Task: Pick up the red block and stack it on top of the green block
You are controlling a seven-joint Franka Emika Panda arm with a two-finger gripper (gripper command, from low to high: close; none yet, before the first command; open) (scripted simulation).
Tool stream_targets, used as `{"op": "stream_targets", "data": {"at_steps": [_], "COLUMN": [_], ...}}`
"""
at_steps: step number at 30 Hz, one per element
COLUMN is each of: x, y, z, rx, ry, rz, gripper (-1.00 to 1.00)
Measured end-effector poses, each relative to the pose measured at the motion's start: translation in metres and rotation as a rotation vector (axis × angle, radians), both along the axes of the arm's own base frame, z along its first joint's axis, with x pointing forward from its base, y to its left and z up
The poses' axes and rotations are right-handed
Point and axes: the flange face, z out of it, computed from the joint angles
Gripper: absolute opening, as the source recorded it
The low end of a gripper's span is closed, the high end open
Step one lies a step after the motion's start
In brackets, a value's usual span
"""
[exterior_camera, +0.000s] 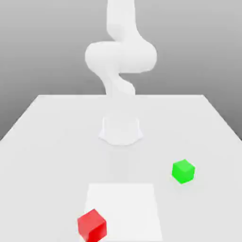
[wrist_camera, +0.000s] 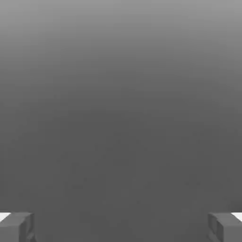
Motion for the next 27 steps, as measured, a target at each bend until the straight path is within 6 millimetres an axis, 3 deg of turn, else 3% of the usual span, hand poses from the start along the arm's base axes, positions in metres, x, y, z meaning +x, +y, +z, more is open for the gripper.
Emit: {"op": "stream_targets", "data": {"at_steps": [6, 13, 19, 27], "x": [0.069, 0.114, 0.123, 0.104], "y": [-0.014, -0.025, -0.036, -0.059], "z": [-0.101, -0.229, -0.34, -0.47], "rx": [-0.038, -0.096, -0.164, -0.27], "ry": [0.166, 0.345, 0.496, 0.678], "rz": [0.156, 0.321, 0.454, 0.611], "gripper": [0.0, 0.0, 0.0, 0.0]}}
